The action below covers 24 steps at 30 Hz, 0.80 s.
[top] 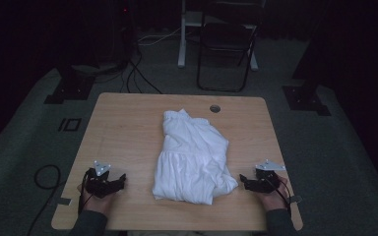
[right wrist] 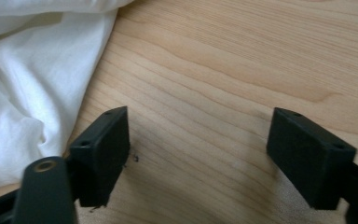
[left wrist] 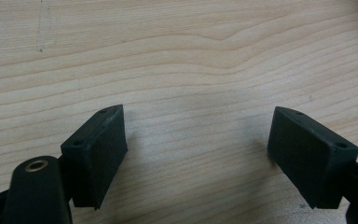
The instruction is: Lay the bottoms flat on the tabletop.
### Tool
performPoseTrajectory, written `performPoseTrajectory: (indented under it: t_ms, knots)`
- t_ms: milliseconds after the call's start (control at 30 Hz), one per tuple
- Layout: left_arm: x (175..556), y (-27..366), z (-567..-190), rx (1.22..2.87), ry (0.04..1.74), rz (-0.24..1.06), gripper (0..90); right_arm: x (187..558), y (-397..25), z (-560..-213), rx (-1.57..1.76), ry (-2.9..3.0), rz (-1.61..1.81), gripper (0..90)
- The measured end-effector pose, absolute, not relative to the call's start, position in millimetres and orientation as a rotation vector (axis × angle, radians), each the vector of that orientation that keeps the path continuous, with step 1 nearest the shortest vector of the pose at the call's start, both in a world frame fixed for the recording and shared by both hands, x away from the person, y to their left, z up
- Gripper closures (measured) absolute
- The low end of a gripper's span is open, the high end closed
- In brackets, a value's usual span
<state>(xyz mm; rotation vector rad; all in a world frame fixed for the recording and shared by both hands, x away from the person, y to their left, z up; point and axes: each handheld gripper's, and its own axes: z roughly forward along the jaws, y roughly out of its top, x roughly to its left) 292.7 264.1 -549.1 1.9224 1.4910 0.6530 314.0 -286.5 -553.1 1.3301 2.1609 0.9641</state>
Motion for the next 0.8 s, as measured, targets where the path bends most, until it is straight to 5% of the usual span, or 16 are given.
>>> performPoseTrajectory:
  t_ms: [800]
  knots:
    - [286.4, 256.8, -548.6, 1.936, 1.428, 0.643, 32.6, 311.2, -282.3, -553.2, 1.356, 2.144, 0.951, 19.1]
